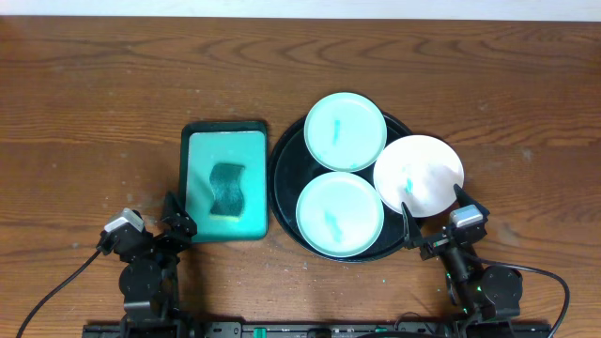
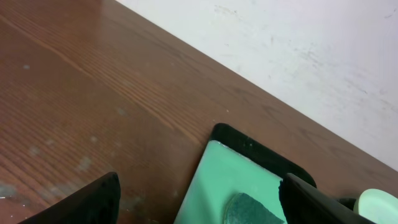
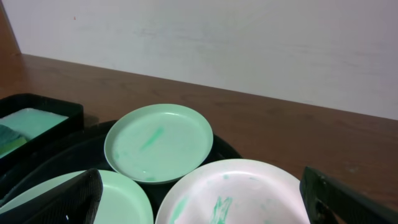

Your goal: Clean dirty plates on tray and stack at the side

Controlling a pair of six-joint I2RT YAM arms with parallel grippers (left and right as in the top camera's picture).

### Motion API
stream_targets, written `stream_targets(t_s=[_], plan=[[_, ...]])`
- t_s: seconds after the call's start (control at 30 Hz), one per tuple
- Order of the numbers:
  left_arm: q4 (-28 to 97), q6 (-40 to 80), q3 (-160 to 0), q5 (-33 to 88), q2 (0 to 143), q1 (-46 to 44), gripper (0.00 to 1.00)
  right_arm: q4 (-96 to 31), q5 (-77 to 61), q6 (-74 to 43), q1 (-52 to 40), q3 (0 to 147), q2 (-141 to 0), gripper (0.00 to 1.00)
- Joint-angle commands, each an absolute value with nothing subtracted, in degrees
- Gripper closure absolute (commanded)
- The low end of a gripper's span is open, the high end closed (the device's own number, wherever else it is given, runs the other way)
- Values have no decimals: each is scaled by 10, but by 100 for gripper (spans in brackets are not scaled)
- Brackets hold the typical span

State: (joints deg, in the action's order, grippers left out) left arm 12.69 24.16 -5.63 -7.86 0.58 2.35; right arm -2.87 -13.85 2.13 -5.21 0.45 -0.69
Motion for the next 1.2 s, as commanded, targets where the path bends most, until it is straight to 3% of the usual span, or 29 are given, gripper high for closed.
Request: stream_targets(t_s=[0.0,1.17], plan=[[126,242,-40,-80,2,21,18,-30,-136,18,-57,3,-4,1],[125,243,-40,-79,2,20,18,-10,-136,18,-57,3,-4,1]])
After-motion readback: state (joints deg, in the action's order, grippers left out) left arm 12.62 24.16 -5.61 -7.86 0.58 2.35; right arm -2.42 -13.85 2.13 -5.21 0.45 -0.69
